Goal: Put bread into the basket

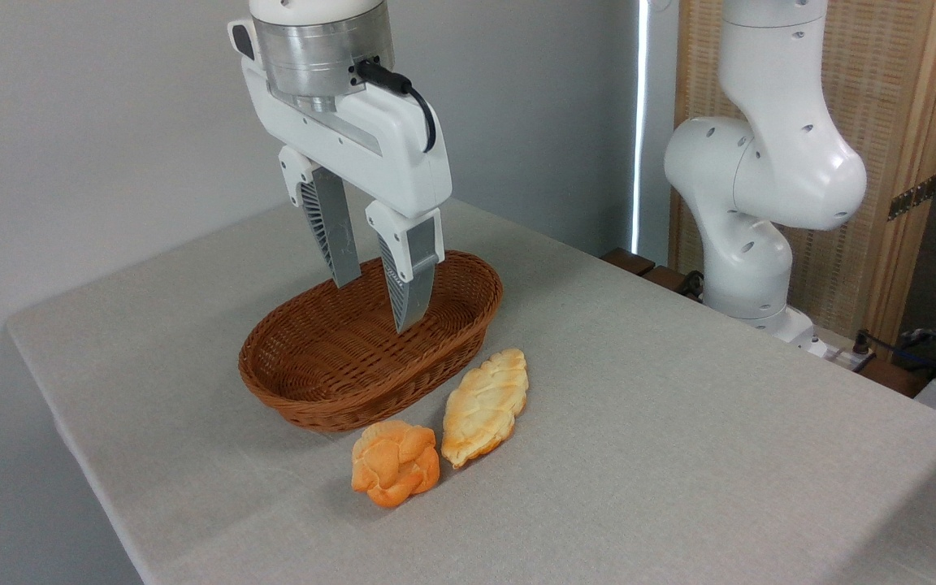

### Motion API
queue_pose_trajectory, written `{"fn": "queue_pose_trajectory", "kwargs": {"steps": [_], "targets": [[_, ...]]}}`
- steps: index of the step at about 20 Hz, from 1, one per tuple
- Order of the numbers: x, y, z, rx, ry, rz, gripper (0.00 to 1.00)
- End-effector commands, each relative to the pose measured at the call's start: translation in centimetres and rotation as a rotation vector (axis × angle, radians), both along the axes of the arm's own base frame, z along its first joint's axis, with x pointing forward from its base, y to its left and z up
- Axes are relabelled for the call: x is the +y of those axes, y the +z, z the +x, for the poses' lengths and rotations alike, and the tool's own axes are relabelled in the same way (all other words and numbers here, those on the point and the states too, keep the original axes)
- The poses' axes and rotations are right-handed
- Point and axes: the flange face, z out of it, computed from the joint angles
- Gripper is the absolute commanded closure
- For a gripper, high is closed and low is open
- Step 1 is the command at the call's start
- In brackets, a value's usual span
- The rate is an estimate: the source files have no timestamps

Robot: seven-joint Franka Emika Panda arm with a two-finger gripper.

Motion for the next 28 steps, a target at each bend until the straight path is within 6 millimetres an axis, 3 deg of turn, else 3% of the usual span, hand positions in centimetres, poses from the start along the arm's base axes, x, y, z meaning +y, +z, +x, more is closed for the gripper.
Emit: {"fn": "queue_pose_trajectory", "kwargs": {"steps": [1,28], "targets": [[-0.14,0.42,-0.52,0.003,-0.019,-0.011,0.00],[-0.56,-0.06,-1.02,0.053,-0.037,-0.014,0.00]]}}
